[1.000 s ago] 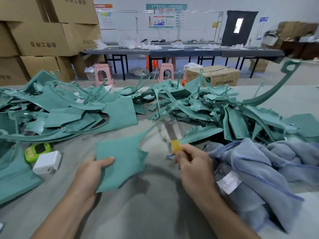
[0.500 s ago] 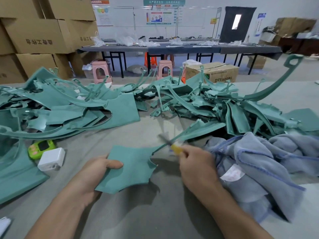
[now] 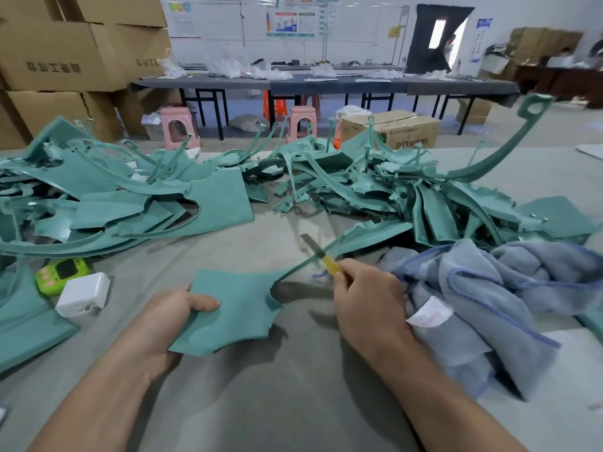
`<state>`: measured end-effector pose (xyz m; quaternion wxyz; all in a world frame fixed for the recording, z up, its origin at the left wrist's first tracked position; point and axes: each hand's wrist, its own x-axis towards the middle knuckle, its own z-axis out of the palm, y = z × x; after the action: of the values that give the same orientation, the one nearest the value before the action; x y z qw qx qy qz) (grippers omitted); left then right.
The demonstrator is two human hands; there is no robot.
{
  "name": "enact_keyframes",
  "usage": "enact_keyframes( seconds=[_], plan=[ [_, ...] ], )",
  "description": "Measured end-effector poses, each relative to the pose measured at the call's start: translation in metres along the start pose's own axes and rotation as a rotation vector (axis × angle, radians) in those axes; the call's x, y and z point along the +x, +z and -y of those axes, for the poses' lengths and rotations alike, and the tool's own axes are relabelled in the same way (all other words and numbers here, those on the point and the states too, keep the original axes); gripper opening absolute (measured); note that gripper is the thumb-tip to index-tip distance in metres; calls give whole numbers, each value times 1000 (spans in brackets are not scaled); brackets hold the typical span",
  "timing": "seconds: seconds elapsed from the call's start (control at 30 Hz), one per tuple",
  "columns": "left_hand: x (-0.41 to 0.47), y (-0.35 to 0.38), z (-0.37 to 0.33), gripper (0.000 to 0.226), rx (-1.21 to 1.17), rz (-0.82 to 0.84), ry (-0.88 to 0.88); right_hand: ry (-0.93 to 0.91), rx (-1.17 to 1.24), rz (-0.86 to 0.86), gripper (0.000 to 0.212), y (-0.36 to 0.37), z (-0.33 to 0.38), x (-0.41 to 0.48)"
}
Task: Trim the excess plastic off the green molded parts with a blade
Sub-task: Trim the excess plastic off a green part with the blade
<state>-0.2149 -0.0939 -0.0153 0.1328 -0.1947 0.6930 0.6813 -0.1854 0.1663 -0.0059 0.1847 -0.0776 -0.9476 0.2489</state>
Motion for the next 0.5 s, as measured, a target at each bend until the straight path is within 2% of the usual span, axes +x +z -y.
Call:
enact_keyframes(
  seconds=[0.07, 0.1, 0.2, 0.23, 0.3, 0.4, 0.43, 0.5],
  plan=[
    [0, 0, 0, 26, 0, 3, -3, -157, 10, 131, 23, 5, 11, -15],
    [0, 0, 0, 25, -4, 3, -4, -164, -49, 158, 24, 7, 13, -15],
    [-1, -1, -1, 26, -8, -10, 3, 147, -150, 34, 23, -1, 2, 9],
    [-2, 0, -2, 26, -9, -9, 6, 186, -152, -17, 22, -4, -3, 12],
    [-3, 3, -1, 25, -4, -7, 11, 74, -95, -36, 22, -3, -5, 4],
    [-4, 4, 0, 24, 0, -10, 1, -222, -40, 69, 24, 6, 13, -21],
    [-4, 4, 0, 24, -4, -11, 1, -220, -93, 63, 23, 9, 15, -18],
    [-4, 3, -1, 23, -6, -11, 8, 15, -165, 17, 23, 6, 5, -1]
  ],
)
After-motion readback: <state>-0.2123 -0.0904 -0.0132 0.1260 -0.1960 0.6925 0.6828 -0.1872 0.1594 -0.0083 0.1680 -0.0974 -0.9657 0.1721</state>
